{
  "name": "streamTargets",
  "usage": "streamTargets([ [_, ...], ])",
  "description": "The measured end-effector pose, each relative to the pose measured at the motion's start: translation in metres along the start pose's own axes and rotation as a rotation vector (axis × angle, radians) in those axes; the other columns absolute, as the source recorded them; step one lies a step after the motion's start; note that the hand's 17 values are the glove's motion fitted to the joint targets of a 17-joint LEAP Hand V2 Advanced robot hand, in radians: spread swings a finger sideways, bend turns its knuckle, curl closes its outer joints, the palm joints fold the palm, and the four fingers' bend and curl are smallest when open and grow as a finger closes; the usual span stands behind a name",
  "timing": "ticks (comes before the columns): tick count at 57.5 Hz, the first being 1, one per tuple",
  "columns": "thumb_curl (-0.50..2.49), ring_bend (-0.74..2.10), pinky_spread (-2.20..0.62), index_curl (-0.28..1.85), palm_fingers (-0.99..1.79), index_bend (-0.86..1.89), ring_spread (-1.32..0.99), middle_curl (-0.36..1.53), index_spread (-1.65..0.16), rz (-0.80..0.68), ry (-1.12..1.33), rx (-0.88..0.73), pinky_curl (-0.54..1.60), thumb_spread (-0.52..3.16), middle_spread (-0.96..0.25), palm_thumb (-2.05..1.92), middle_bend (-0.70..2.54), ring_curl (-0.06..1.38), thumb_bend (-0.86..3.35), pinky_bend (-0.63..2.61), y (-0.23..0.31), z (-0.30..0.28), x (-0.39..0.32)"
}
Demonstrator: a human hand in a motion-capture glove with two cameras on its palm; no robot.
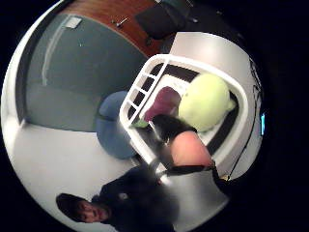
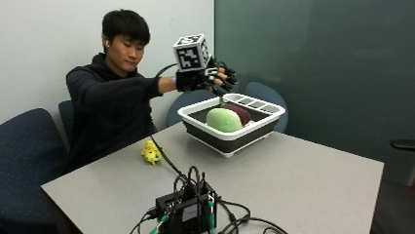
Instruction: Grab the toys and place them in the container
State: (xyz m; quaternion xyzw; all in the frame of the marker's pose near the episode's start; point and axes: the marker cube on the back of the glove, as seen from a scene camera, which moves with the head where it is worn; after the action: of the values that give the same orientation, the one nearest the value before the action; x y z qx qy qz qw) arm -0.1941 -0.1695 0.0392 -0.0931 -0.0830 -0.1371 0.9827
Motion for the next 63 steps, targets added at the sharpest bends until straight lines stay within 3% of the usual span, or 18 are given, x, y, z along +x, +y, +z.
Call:
streamTargets([
  [7, 0.49, 0.67, -0.01, 0.37, -0.12, 0.12, -0.07, 0.46, -0.24, -0.03, -0.002, -0.015, 0.39, 1.22, 0.01, 0.13, 0.28, 0.4, -0.02, 1.04, 0.044, -0.024, 0.038],
  [12, 0.46, 0.64, 0.0, 0.35, -0.08, 0.14, -0.06, 0.46, -0.24, -0.141, 0.12, -0.079, 0.37, 1.25, 0.02, 0.13, 0.29, 0.38, -0.01, 0.99, 0.105, -0.004, 0.039],
  [24, 0.41, 0.52, 0.01, 0.34, -0.1, 0.16, -0.06, 0.45, -0.26, -0.099, 0.26, -0.416, 0.34, 1.28, 0.02, 0.15, 0.28, 0.35, 0.0, 0.91, 0.186, 0.047, 0.116],
  [29, 0.44, 0.31, 0.02, 0.36, -0.22, 0.21, -0.04, 0.42, -0.29, -0.077, 0.315, -0.599, 0.33, 1.3, 0.0, 0.3, 0.2, 0.29, 0.06, 0.86, 0.21, 0.073, 0.138],
  [34, 0.49, 0.13, 0.02, 0.38, -0.28, 0.24, -0.02, 0.37, -0.31, -0.087, 0.38, -0.651, 0.32, 1.34, -0.01, 0.48, 0.09, 0.25, 0.16, 0.82, 0.218, 0.094, 0.151],
  [43, 0.54, 0.08, 0.02, 0.43, -0.23, 0.42, -0.01, 0.29, -0.38, -0.161, 0.404, -0.576, 0.3, 1.37, -0.01, 0.61, 0.06, 0.18, 0.22, 0.73, 0.216, 0.122, 0.151],
  [52, 0.55, 0.15, 0.01, 0.54, 0.05, 0.76, -0.05, 0.28, -0.4, -0.244, 0.335, -0.44, 0.27, 1.39, -0.05, 0.66, 0.19, 0.15, 0.23, 0.58, 0.203, 0.131, 0.133],
  [63, 0.61, 0.22, -0.03, 0.62, 0.37, 0.87, -0.18, 0.41, -0.33, -0.266, 0.11, -0.094, 0.24, 1.23, -0.17, 0.67, 0.53, 0.16, 0.17, 0.42, 0.167, 0.071, 0.077],
])
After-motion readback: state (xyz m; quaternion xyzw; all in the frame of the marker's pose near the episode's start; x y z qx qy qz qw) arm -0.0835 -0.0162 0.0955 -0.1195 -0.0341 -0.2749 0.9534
